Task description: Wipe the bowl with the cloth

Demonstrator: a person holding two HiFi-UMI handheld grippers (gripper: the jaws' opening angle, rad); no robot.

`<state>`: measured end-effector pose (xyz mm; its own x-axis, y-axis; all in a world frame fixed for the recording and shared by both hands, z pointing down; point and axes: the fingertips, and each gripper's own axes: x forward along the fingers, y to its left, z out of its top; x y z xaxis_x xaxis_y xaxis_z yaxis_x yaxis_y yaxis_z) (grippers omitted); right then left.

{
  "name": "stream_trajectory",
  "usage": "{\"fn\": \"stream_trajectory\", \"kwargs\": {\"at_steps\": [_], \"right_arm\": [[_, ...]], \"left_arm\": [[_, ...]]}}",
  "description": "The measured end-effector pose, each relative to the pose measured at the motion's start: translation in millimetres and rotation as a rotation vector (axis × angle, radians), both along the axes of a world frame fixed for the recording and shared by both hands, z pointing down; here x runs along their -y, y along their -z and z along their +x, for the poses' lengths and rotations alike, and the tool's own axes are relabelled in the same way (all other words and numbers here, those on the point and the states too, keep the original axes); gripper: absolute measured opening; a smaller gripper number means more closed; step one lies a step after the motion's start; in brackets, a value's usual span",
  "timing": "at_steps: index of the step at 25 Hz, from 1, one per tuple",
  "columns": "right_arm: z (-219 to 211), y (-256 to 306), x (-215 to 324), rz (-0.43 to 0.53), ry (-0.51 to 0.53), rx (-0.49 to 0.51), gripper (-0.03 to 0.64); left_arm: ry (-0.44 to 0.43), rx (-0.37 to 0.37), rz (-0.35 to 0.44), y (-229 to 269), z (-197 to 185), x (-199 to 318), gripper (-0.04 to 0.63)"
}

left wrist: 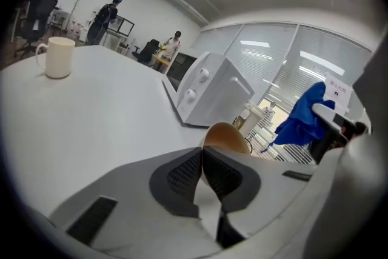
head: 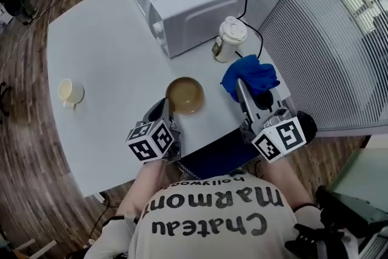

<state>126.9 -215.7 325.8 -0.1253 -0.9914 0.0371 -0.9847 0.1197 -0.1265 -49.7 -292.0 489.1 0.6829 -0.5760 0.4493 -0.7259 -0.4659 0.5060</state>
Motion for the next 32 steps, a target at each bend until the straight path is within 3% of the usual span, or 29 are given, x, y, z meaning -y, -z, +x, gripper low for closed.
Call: {"fn": "stream_trajectory", "kwargs": {"at_steps": [5,12,18,20,22,25,31,32], "right_arm": [[15,-19,-30,-0.095,-0.126,-0.027,0.067],[30,-17,-61,-0.113,-0.229,-0.015,0.067],[35,-10,-87,-0.118,-0.277,0.019,0.067],[37,-9,-90,-0.111,-0.277,0.023,0.067],[38,-8,-91,-0.098,-0.264,0.032,0.067],[39,-2,-91,-0.058,-0.223,0.066,0.067],[40,19,-92,0.010,-0.099,0.133,0.067],[42,20,-95,0.001,-0.078,0.147,0.067]], "left_arm": [[0.000,0.019,-0.072,-27,0,11,0.009],[0.025,0.026,-0.146,-47,1,11,0.012],[0.027,0.039,-0.081,-38,0,7,0.038],[0.032,-0.002,-0.074,-35,3,6,0.045],[0.033,-0.043,-0.075,-34,5,5,0.092],[0.043,-0.038,-0.082,-37,3,2,0.095],[0.199,-0.084,0.010,17,-38,-34,0.090],[0.219,-0.102,0.037,33,-42,-47,0.042]]}}
